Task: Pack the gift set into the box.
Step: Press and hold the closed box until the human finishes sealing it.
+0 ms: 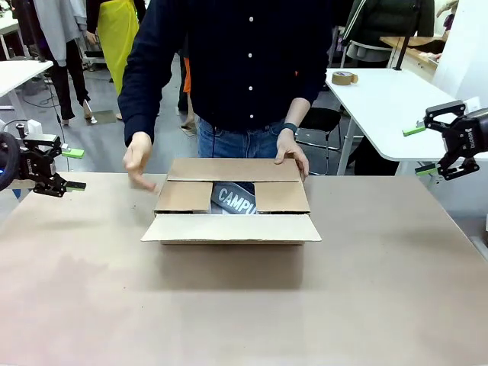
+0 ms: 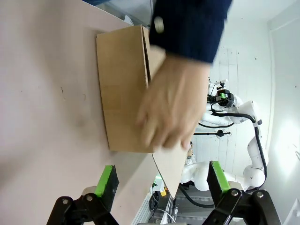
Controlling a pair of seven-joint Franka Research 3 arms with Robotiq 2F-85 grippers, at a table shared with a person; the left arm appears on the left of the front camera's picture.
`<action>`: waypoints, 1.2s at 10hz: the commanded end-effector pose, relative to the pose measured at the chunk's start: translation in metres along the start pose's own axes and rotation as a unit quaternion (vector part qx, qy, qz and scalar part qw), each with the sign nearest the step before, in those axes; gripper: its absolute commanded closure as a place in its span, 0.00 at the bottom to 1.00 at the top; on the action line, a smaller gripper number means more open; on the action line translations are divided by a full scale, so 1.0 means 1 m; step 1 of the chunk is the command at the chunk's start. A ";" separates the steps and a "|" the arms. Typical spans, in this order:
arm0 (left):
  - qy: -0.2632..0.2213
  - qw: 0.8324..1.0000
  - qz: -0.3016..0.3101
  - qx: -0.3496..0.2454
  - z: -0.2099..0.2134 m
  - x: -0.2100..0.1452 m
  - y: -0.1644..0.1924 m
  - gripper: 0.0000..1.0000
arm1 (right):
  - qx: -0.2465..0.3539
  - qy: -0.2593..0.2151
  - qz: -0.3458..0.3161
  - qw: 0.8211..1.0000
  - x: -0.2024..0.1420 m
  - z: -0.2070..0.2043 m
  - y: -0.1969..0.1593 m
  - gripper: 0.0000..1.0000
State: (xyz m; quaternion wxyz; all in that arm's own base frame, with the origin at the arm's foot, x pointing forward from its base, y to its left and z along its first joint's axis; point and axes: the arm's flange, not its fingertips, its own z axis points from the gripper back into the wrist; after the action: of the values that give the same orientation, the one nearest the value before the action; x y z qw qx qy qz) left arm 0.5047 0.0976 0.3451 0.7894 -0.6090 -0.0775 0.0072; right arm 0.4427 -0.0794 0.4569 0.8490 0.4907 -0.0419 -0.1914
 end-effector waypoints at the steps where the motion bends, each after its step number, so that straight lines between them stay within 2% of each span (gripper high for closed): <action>1: -0.001 1.000 -0.002 0.002 -0.001 -0.003 -0.002 0.00 | 0.011 0.003 0.008 1.000 0.000 0.001 -0.002 0.00; 12: -0.001 1.000 -0.002 0.002 -0.001 -0.003 -0.002 0.00 | 0.011 0.003 0.008 1.000 0.000 0.001 -0.002 0.00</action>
State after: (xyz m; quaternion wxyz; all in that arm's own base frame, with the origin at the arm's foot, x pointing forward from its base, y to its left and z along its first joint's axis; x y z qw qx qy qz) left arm 0.5047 0.0976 0.3451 0.7894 -0.6090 -0.0775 0.0072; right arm 0.4426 -0.0793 0.4569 0.8490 0.4908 -0.0416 -0.1912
